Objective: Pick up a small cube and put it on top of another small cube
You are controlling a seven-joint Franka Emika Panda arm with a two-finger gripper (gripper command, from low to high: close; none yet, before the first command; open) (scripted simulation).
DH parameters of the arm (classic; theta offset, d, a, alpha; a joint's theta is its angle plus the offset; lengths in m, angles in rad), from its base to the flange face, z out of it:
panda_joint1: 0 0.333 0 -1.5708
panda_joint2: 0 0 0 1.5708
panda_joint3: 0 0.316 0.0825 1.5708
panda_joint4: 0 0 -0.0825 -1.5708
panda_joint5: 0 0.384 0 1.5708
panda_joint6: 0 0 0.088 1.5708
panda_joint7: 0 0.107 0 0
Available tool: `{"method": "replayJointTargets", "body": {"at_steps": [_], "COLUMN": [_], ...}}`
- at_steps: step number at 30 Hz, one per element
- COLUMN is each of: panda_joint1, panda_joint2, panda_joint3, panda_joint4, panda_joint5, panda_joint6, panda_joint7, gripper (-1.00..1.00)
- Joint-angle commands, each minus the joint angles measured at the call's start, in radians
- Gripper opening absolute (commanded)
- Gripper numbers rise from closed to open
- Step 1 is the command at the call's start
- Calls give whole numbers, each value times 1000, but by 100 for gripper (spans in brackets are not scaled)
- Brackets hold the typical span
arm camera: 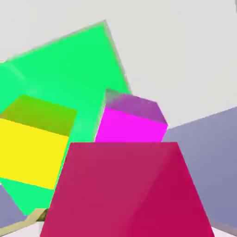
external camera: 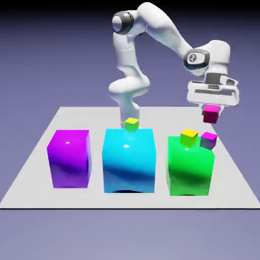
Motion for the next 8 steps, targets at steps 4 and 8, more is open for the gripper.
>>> {"method": "replayJointTargets", "body": {"at_steps": [4, 8], "panda_joint1": [-35, -16], "panda_joint2": [122, 54], "panda_joint3": [-25, -11], "panda_joint4": [-41, -18], "panda_joint5": [-105, -47], "panda_joint6": [158, 71], "panda_joint7": [82, 36], "gripper": [-100, 100]}}
